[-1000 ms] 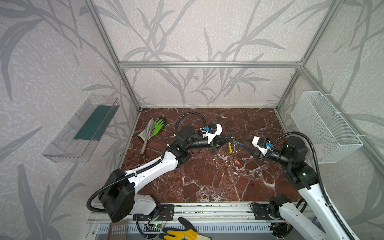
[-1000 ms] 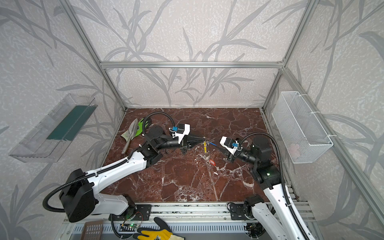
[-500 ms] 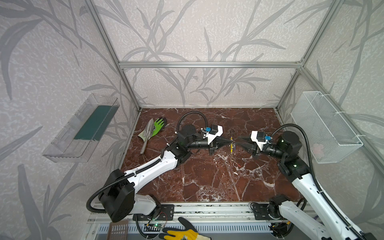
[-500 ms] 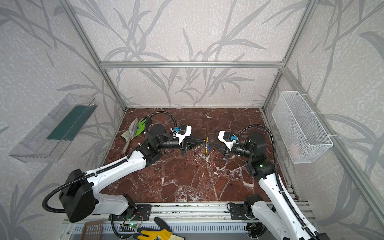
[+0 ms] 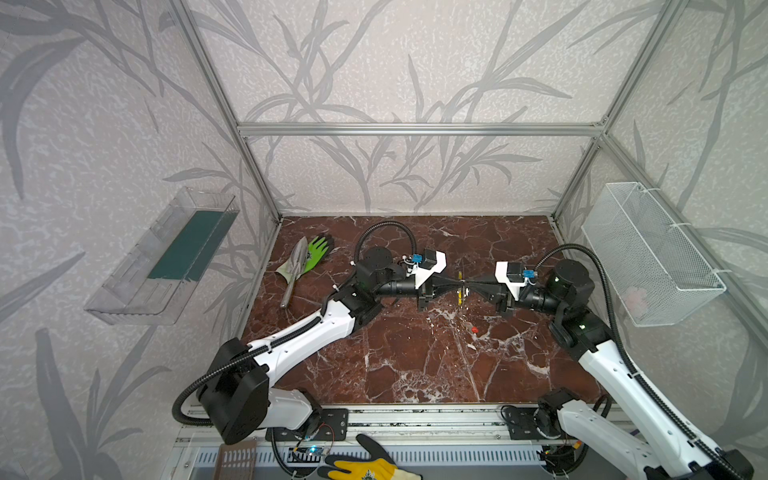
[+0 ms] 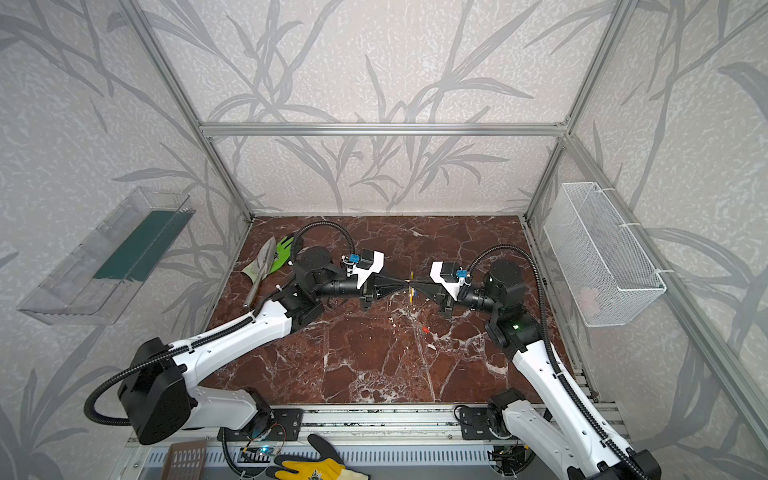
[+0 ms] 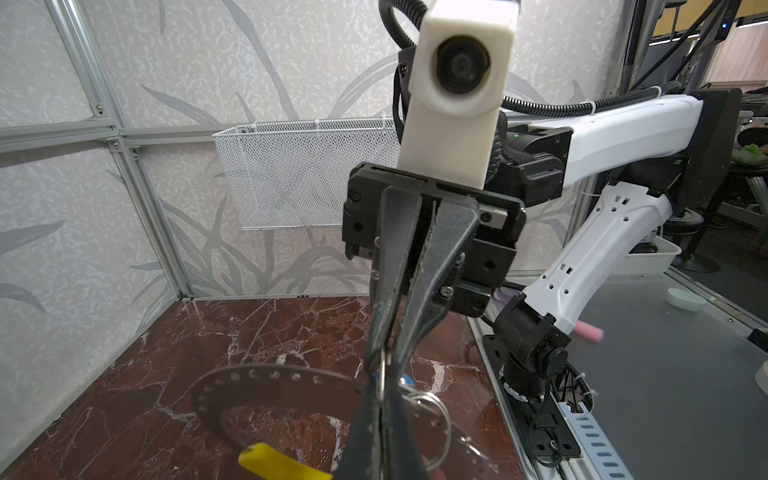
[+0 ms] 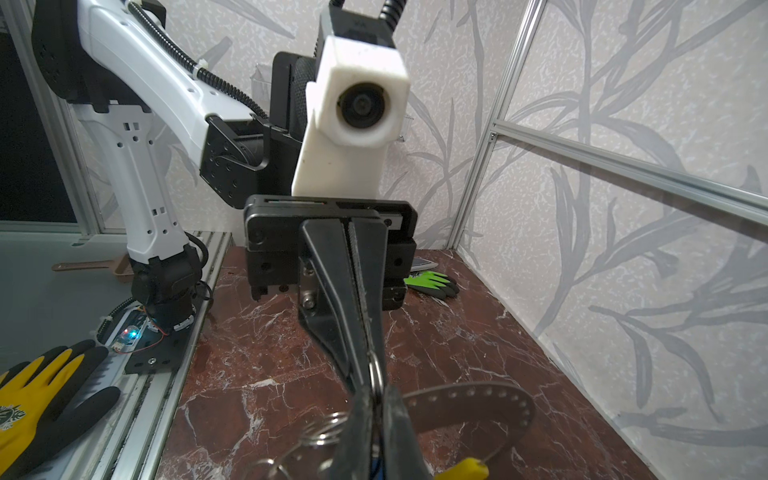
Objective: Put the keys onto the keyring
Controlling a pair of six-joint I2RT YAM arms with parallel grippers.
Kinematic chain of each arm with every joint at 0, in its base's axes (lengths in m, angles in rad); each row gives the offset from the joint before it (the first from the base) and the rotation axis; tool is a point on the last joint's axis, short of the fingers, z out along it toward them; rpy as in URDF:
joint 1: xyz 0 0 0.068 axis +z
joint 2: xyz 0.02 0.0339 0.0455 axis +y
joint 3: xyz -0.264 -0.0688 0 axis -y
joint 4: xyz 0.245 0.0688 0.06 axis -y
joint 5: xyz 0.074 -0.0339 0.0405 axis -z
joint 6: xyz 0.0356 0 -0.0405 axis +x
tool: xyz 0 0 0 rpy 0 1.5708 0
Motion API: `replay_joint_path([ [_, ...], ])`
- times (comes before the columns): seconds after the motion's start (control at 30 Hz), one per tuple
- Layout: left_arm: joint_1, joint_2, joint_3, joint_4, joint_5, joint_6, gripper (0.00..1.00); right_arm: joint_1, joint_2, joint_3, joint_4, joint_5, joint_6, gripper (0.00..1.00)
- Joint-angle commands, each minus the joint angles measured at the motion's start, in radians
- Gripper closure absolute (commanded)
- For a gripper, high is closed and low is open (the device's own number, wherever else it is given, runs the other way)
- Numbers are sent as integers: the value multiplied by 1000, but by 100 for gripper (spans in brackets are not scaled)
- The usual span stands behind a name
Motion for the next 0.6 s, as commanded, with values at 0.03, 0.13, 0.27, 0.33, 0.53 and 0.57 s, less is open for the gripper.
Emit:
replay_joint_path([
  [0.03,-1,-26,41,14,28,14,100,6,1,26,-23,-7,-22,100],
  [0.13,-2,-28,52,-40,14,44,100,5,1,51,-80,3,-46,100],
  [0.27,-9,-56,105,-294,-78,215,71,7,3,137,-326,50,-153,100],
  [0.33,-16,-70,140,-422,-133,310,68,7,9,178,-445,78,-208,100],
  [0.53,-69,-62,261,-698,-251,535,68,17,45,259,-628,109,-267,100],
  [0.57,-79,-57,274,-723,-264,558,68,21,52,269,-643,114,-273,100],
])
